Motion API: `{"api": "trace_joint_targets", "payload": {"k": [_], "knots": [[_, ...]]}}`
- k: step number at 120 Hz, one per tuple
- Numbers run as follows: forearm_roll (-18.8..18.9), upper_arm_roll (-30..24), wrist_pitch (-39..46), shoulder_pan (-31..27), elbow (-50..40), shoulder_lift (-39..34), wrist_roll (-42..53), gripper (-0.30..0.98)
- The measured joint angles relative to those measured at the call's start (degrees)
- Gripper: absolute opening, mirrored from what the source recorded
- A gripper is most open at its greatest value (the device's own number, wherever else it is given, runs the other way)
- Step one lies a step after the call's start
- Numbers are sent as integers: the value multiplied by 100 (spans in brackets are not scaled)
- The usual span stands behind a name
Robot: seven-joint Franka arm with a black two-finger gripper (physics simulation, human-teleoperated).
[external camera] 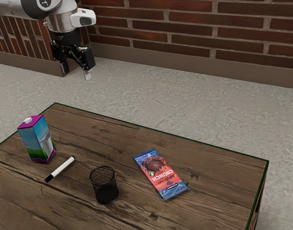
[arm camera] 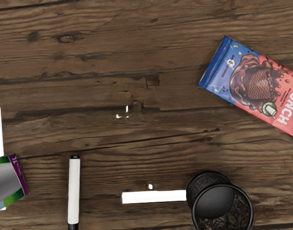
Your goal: Put the marker into the pen holder.
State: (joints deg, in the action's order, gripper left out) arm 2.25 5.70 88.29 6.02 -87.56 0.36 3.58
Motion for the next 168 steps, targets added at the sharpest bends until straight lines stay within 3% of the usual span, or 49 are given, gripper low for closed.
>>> {"api": "trace_joint_targets", "payload": {"k": [32, 42, 51, 63, 87, 101, 120, 136, 148, 168], "knots": [[122, -58, -73, -13, -137, -192, 57, 69], [287, -32, -75, 438, -1651, -1566, 10, 68], [473, 544, 225, 610, -3551, -2430, -53, 68], [622, 1184, 930, 678, -5153, -2657, -141, 68], [602, 1382, 2212, 1014, -6336, -2452, -495, 63], [547, 1706, 3118, 1029, -6545, -1810, -554, 58], [574, 2042, 4051, 955, -6507, -1527, -334, 53], [1095, 2319, 4494, 926, -6293, -1305, -15, 51], [1272, 2373, 4781, 924, -6075, -865, 242, 50], [1090, 2383, 5161, 692, -5942, -321, 685, 49]]}}
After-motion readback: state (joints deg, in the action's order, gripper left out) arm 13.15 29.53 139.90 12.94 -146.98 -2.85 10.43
